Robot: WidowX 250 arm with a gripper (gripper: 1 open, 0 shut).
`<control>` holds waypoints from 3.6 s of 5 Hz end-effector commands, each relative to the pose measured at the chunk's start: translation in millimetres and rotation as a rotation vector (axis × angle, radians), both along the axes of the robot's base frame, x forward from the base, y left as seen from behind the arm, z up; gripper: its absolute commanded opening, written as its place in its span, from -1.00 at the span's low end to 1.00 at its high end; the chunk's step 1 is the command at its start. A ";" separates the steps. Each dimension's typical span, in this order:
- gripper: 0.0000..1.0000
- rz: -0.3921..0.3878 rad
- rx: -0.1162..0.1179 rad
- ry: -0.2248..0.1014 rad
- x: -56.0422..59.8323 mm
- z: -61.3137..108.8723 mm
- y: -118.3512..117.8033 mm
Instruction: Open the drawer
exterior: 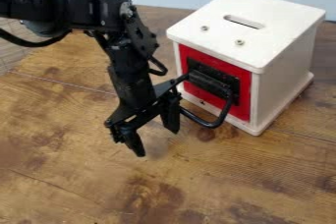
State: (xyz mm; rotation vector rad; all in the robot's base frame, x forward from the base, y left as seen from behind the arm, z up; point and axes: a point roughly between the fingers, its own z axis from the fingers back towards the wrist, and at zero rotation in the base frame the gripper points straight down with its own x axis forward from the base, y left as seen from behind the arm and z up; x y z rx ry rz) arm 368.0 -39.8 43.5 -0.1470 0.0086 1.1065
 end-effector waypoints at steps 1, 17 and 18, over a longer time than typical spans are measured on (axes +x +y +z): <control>1.00 -0.043 -0.004 -0.110 22.6 24.2 -11.9; 1.00 0.110 -0.005 -0.118 6.5 36.6 -23.5; 1.00 0.090 0.002 -0.122 7.8 29.8 -13.6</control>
